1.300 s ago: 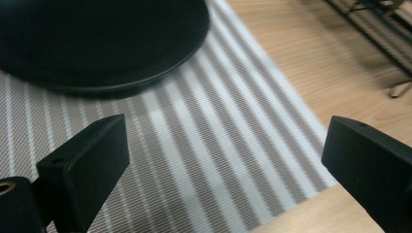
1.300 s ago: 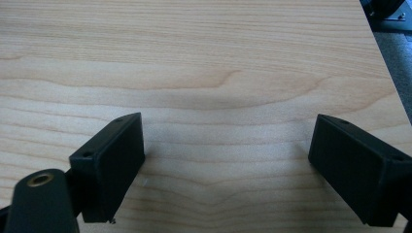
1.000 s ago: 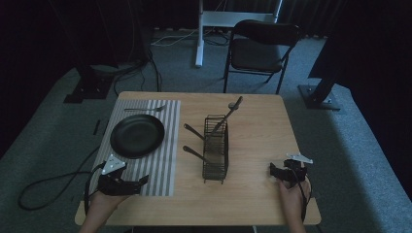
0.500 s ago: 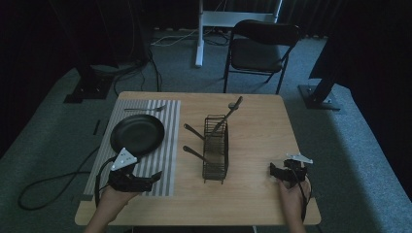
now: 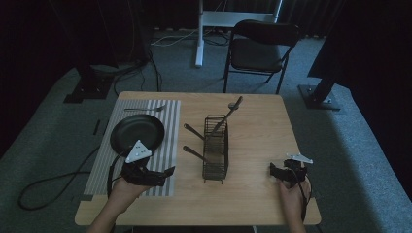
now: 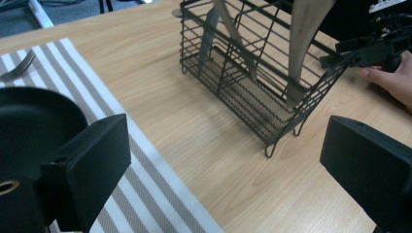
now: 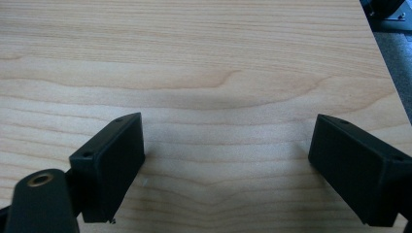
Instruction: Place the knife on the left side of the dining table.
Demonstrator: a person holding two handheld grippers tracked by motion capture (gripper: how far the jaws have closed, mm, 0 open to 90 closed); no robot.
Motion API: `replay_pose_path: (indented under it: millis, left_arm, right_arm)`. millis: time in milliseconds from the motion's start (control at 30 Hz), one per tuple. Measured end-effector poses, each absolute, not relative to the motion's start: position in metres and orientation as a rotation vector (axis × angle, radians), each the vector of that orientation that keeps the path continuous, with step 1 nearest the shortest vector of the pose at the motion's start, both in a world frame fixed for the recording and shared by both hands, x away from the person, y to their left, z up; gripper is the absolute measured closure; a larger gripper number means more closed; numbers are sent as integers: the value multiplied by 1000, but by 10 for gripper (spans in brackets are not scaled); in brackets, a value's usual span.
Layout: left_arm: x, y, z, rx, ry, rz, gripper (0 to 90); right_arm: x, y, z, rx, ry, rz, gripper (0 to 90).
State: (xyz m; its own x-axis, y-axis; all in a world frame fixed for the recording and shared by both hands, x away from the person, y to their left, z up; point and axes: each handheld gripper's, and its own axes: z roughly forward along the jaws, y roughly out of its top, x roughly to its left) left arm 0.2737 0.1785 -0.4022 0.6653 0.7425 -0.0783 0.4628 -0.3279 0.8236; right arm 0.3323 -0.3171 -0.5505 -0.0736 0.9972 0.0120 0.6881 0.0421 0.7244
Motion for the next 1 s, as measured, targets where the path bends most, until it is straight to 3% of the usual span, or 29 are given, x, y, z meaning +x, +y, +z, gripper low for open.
replay_pose_path:
  millis: [900,1000]
  left_arm:
    - [306,126,-390,2029,870,316,59]
    - [308,125,-390,2013,883,303,118]
  right_arm:
    - [332,-317,-551,1696,1815,792,121]
    - [332,-317,-551,1696,1815,792,121]
